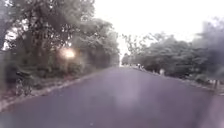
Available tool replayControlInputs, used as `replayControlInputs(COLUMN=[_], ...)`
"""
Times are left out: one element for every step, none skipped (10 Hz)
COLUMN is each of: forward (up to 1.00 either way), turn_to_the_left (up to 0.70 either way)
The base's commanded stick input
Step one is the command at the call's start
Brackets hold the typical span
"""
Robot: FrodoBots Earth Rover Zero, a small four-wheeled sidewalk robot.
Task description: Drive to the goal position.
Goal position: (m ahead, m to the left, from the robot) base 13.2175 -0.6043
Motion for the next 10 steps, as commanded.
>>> replayControlInputs(forward=[1.00, 1.00, 1.00, 1.00, 1.00, 1.00, 1.00, 1.00, 1.00, 1.00], turn_to_the_left=[0.00, 0.00, 0.00, 0.00, 0.00, 0.00, 0.00, -0.24, -0.35, -0.38])
